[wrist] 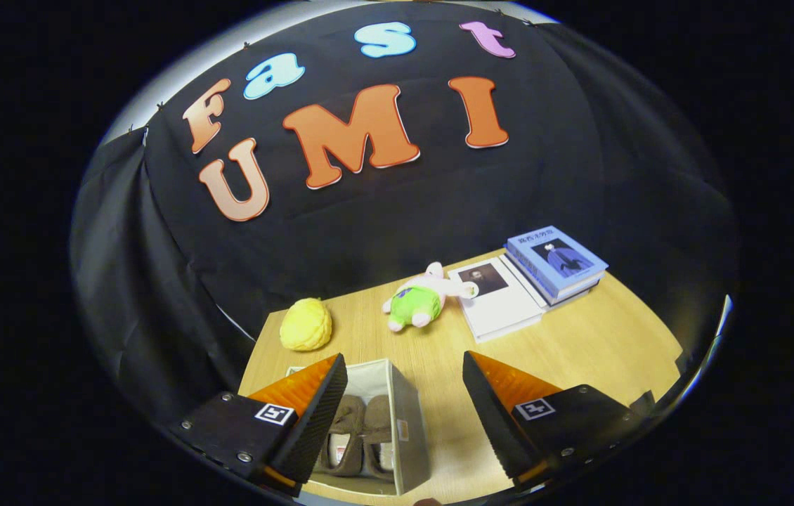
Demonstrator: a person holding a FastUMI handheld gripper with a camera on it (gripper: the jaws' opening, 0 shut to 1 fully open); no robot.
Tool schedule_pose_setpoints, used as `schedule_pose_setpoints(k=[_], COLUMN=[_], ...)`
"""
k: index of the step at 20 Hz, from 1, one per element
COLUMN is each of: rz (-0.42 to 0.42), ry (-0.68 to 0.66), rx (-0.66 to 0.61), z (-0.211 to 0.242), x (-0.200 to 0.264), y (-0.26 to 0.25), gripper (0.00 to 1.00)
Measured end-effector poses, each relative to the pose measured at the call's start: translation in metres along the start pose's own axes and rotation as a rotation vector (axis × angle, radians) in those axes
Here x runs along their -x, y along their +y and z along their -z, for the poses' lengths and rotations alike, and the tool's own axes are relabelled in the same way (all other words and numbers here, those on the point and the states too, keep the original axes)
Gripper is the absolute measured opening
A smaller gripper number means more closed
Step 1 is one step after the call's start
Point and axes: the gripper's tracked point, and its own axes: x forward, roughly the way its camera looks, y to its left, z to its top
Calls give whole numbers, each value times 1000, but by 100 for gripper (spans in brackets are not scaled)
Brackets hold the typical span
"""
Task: Open the storage box then place both shoes into the box .Put the left shoe in first, then the right shoe, with the right side of both shoes facing outward in a uniform manner.
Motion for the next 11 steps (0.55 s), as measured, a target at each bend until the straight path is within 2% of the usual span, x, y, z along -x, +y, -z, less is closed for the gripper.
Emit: schedule_pose_setpoints(k=[5,11], rz=[38,81], ry=[-163,-322], rx=[94,160], z=[-78,-128], x=[34,97], y=[-27,-57], gripper=[98,98])
